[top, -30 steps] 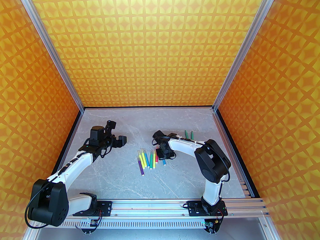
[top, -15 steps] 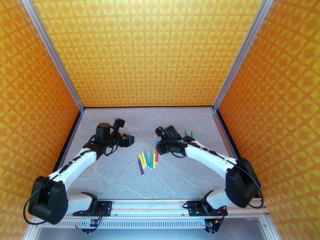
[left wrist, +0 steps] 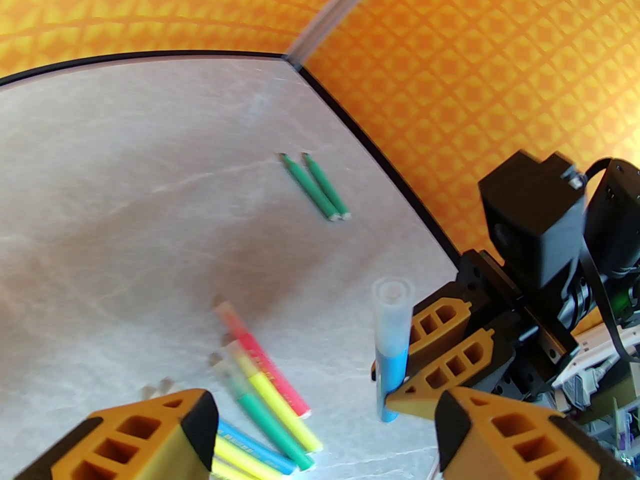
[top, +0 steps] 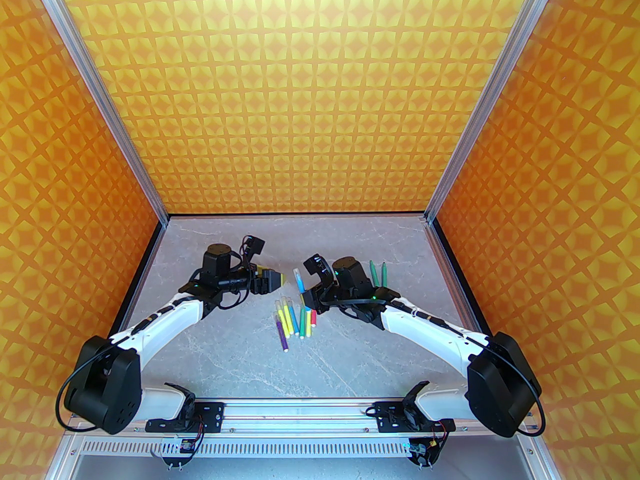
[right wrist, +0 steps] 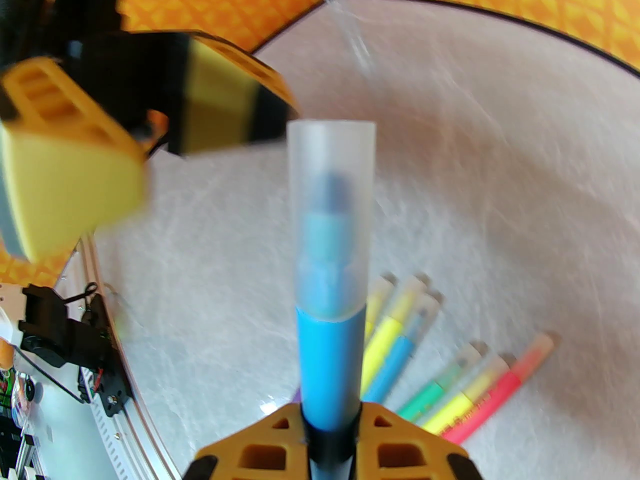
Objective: Open the pen caps
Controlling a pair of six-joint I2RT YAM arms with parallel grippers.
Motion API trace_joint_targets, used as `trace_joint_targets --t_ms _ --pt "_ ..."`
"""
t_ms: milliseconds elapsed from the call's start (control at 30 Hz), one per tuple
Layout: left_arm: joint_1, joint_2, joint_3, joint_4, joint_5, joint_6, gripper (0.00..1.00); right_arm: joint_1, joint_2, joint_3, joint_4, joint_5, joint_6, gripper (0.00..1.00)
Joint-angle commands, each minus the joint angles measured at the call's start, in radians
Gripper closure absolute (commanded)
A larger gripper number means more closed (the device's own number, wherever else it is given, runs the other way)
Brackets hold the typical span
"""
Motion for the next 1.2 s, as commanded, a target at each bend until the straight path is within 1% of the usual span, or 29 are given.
trace_joint_targets --t_ms 0,300,600,867,967,1167 --pt "-0.03 0.013 0.039 0.059 0.058 -0.023 0.25 0.014 -0.012 -0.006 0.065 -0.046 -0.01 1.0" --pt "-0.055 0.037 0.058 0.083 0.067 -0.034 0.3 0.038 -0.002 -0.001 0.079 -0.052 -0.014 1.0" --pt "-0.066 0.049 0.064 0.104 0.077 -0.045 0.4 0.047 0.014 0.002 0.085 -0.064 -0.017 1.0" --pt "-0.071 0.049 0.065 0.111 0.08 -0.051 0.5 0.051 0.021 -0.001 0.085 -0.063 -0.018 1.0" --pt "-0.07 0.05 0.065 0.114 0.081 -0.052 0.57 0.051 0.022 -0.004 0.088 -0.056 -0.02 1.0" --pt "-0.071 0.049 0.065 0.116 0.085 -0.053 0.67 0.052 0.03 0.0 0.089 -0.053 -0.02 1.0"
